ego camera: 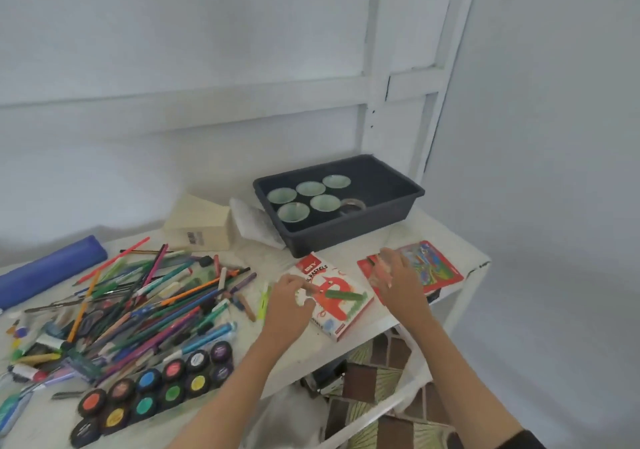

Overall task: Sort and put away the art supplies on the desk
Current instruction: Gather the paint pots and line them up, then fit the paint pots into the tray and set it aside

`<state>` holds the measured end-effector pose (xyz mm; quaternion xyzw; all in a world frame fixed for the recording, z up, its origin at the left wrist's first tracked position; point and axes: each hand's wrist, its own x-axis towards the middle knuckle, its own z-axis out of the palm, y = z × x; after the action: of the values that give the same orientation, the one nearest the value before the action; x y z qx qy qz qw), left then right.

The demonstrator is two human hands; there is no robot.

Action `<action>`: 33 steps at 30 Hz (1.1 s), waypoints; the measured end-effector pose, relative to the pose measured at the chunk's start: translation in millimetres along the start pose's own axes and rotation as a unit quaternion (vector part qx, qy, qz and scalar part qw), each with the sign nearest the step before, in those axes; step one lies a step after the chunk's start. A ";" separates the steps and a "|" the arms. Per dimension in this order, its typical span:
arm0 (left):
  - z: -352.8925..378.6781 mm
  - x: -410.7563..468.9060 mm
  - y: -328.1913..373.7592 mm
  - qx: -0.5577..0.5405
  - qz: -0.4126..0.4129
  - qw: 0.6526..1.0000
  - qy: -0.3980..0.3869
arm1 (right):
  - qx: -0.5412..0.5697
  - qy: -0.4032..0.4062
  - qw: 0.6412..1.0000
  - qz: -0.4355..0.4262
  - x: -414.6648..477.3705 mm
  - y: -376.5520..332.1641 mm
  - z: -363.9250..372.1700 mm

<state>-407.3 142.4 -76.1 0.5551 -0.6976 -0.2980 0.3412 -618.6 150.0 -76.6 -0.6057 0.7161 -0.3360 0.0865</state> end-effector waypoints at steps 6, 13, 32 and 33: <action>87.1 51.7 51.8 0.009 0.008 0.996 -0.085 | -0.013 -0.040 0.997 0.069 40.9 81.4 -33.8; 184.5 98.3 79.8 0.213 -0.039 0.962 -0.165 | -0.019 -0.090 0.988 0.125 97.1 157.3 -56.7; 232.9 133.6 88.8 0.215 0.002 0.974 -0.073 | 0.205 -0.012 0.949 0.239 116.1 208.6 -65.5; 233.2 135.4 91.4 0.204 0.012 0.976 -0.075 | 0.234 0.007 0.938 0.255 118.2 209.3 -69.2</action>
<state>-668.1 37.5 -121.3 0.5808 -0.7737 -0.1864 0.1712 -854.5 75.2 -113.3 -0.3626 0.7486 -0.4648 0.3034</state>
